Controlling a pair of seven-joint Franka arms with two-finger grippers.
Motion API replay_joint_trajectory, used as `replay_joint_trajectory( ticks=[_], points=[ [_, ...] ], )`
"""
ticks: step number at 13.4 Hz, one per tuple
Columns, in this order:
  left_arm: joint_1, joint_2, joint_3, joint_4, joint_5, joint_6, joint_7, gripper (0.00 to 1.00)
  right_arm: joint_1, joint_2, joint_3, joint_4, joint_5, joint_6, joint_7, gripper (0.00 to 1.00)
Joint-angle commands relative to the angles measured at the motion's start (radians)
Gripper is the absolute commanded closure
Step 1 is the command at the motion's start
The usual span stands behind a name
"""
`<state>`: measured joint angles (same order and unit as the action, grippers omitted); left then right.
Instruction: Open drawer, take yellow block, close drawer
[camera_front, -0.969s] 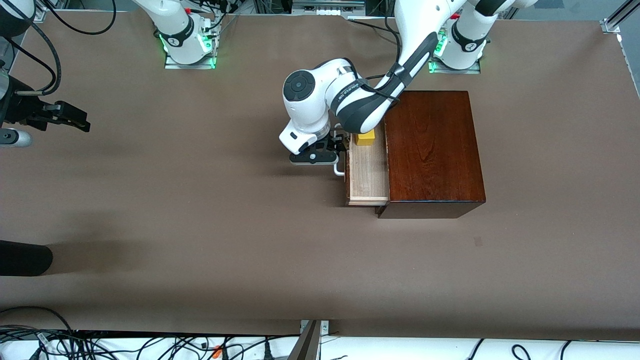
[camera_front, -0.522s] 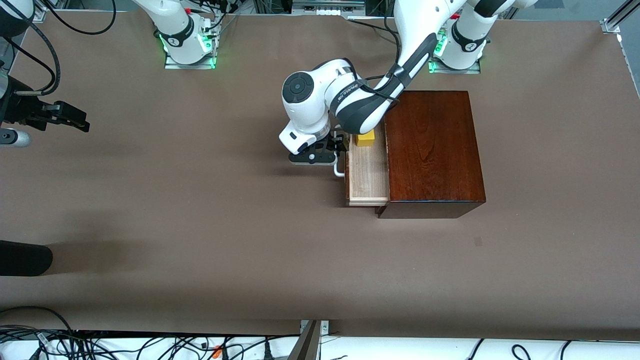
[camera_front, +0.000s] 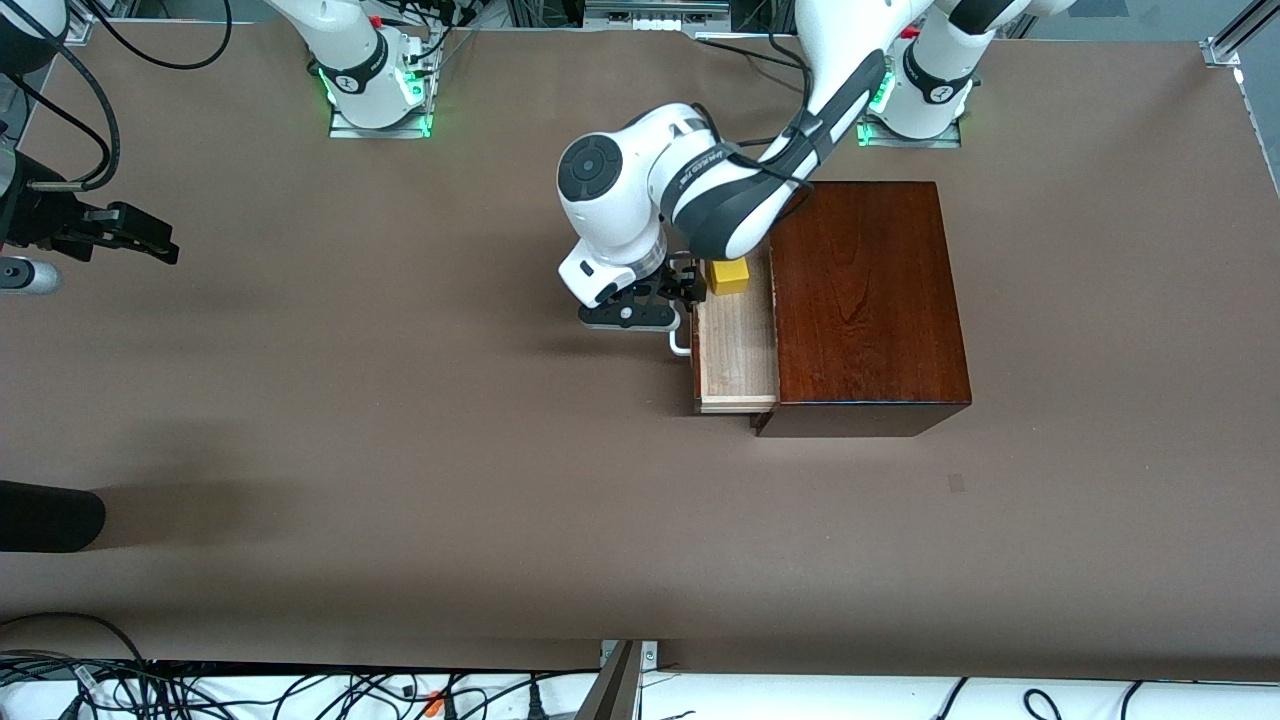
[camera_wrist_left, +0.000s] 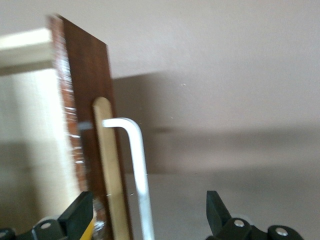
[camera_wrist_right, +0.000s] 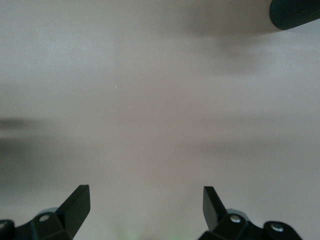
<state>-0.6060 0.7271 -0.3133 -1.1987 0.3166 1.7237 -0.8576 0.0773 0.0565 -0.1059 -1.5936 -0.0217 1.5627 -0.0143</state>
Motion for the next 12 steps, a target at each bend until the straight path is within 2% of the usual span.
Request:
replay_joint_trajectory(
  ticks=[1, 4, 6, 12],
  points=[
    [0.032, -0.055, -0.01, 0.04, -0.034, -0.084, 0.037, 0.0, -0.013, -0.018, 0.012, 0.003, -0.014, -0.003, -0.006, 0.0],
    [0.112, -0.141, -0.012, 0.04, -0.092, -0.152, 0.142, 0.0, -0.005, -0.018, 0.018, 0.003, -0.012, -0.004, 0.025, 0.0],
    [0.172, -0.199, -0.004, 0.04, -0.113, -0.2, 0.212, 0.0, -0.001, -0.02, 0.055, 0.003, -0.012, -0.018, 0.15, 0.0],
    [0.412, -0.314, -0.007, 0.036, -0.201, -0.308, 0.443, 0.0, 0.001, -0.018, 0.242, -0.002, 0.002, -0.046, 0.578, 0.0]
  ],
)
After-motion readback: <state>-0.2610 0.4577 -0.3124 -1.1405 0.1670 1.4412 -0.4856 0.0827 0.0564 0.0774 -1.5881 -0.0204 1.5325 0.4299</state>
